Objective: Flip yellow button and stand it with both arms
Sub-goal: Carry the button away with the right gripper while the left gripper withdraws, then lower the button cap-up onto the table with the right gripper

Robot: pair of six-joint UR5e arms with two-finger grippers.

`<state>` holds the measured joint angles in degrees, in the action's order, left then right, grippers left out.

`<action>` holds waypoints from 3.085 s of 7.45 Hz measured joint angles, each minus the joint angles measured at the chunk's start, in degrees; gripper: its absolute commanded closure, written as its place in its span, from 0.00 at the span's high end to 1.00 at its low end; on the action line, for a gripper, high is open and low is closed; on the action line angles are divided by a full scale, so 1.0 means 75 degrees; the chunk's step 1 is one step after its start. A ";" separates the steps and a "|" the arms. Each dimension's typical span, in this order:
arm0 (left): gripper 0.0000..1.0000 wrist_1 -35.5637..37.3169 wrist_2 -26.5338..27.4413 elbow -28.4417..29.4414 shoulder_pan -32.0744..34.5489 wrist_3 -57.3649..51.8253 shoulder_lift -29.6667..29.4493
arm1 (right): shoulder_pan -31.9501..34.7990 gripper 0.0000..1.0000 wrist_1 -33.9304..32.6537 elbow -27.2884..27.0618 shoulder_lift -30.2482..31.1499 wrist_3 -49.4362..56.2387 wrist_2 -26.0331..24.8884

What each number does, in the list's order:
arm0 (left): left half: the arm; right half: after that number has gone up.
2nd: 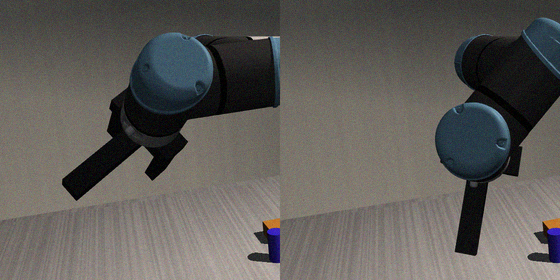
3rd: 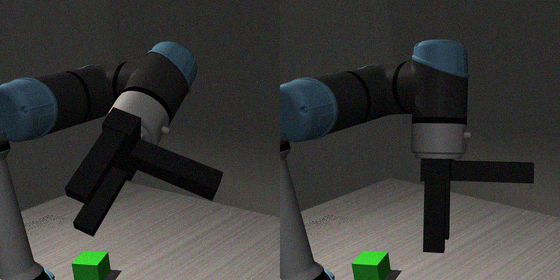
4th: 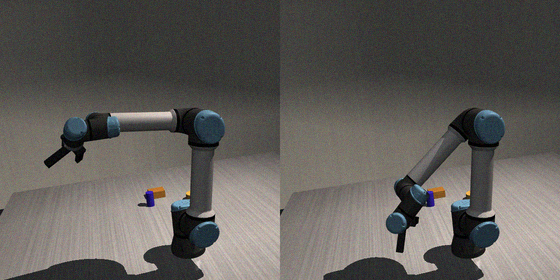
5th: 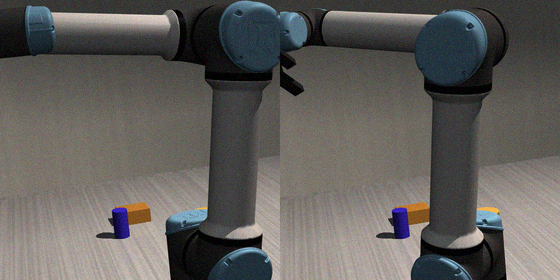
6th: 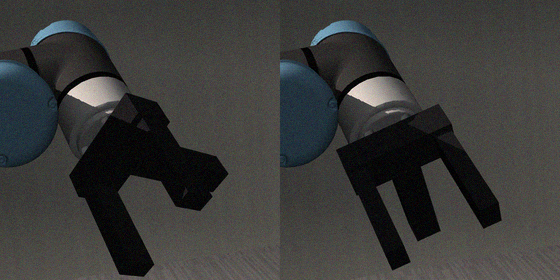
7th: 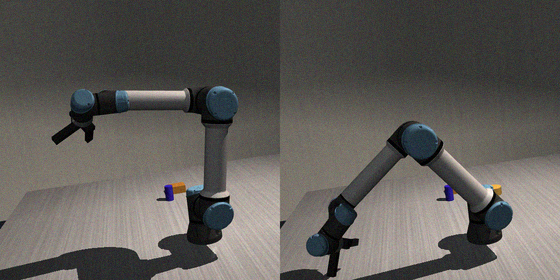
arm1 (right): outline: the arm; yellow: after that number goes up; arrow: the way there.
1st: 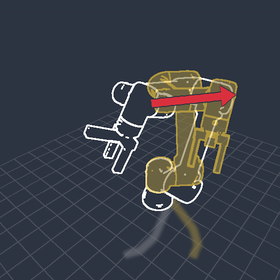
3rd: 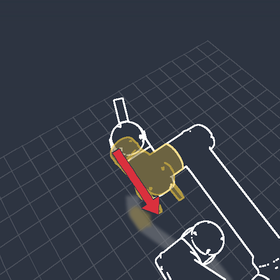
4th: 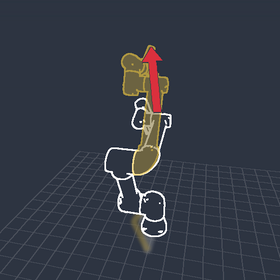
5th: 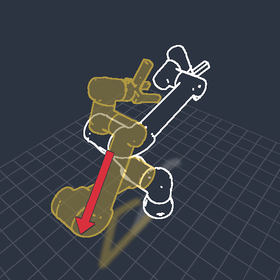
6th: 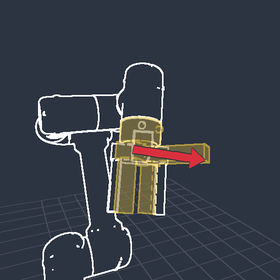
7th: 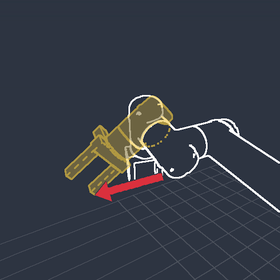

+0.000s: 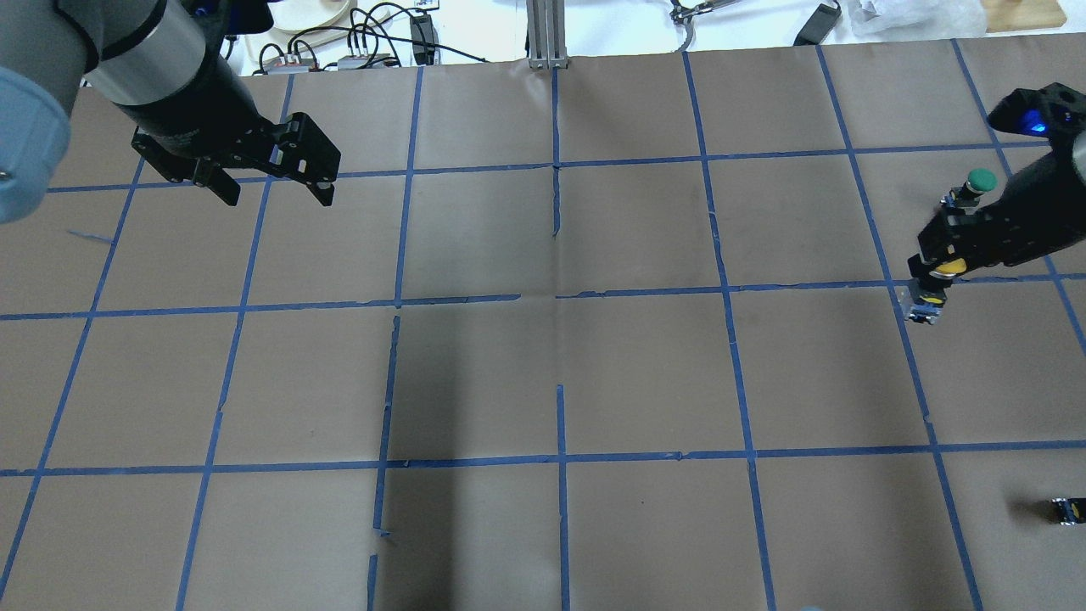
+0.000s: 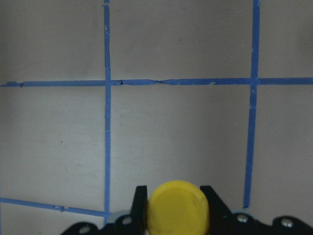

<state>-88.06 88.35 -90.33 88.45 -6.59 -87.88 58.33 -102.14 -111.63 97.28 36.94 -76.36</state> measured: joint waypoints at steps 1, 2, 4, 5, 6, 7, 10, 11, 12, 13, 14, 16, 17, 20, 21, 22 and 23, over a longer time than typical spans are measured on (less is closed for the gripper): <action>0.99 -0.0183 0.0097 0.0029 -0.0120 -0.0376 0.0035 | -0.0615 0.05 -0.0306 -0.0222 -0.0018 0.1708 0.0030; 0.99 -0.0314 0.0242 0.0044 -0.0283 -0.0721 0.0066 | -0.1116 0.05 -0.0581 -0.0417 -0.0033 0.3310 0.0067; 0.99 -0.0417 0.0407 0.0058 -0.0459 -0.0924 0.0063 | -0.1955 0.05 -0.0940 -0.0606 -0.0240 0.5756 0.0181; 0.99 -0.0428 0.0445 0.0088 -0.0477 -0.0941 0.0035 | -0.2369 0.05 -0.1091 -0.0612 -0.0553 0.6828 0.0364; 0.99 -0.0432 0.0465 0.0105 -0.0481 -0.0946 0.0020 | -0.2677 0.05 -0.1275 -0.0597 -0.0893 0.7681 0.0562; 0.99 -0.0421 0.0473 0.0114 -0.0484 -0.0948 0.0006 | -0.2880 0.05 -0.1441 -0.0572 -0.1170 0.8367 0.0821; 0.99 -0.0371 0.0487 0.0130 -0.0486 -0.0738 -0.0041 | -0.3274 0.05 -0.1526 -0.0540 -0.1718 1.0185 0.1421; 0.99 -0.0371 0.0489 0.0130 -0.0486 -0.0662 -0.0047 | -0.3364 0.05 -0.1524 -0.0530 -0.1881 1.0721 0.1571; 0.99 -0.0365 0.0489 0.0128 -0.0485 -0.0629 -0.0057 | -0.3476 0.05 -0.1521 -0.0512 -0.2054 1.1051 0.1699; 0.99 -0.0358 0.0480 0.0124 -0.0481 -0.0582 -0.0062 | -0.3571 0.05 -0.1503 -0.0438 -0.2288 1.1204 0.1765; 0.99 -0.0357 0.0443 0.0115 -0.0455 -0.0500 -0.0068 | -0.3618 0.04 -0.1465 -0.0281 -0.2566 1.1311 0.1829; 0.99 -0.0362 0.0366 0.0107 -0.0306 -0.0394 -0.0088 | -0.3638 0.05 -0.1264 -0.0029 -0.2915 1.1908 0.2050; 0.99 -0.0355 0.0356 0.0111 -0.0182 -0.0381 -0.0095 | -0.3636 0.05 -0.0972 -0.0006 -0.2966 1.2224 0.2116; 0.99 -0.0182 0.0211 0.0233 0.0103 -0.0371 -0.0038 | -0.3619 0.06 -0.0650 0.0037 -0.3033 1.2850 0.2107; 0.99 -0.0357 0.0334 0.0284 0.0080 -0.0366 -0.0032 | -0.3618 0.06 -0.0658 0.0055 -0.3117 1.2922 0.2084; 1.00 -0.0517 0.0392 0.0360 0.0033 -0.0315 -0.0043 | -0.3618 0.08 -0.0664 0.0071 -0.3209 1.2951 0.2070; 0.99 -0.0593 0.0418 0.0403 -0.0025 -0.0265 -0.0061 | -0.3618 0.10 -0.0668 0.0077 -0.3271 1.2955 0.2061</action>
<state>-92.50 91.49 -87.31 88.27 -8.58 -88.34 31.20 -107.15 -111.05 72.74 134.11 -60.90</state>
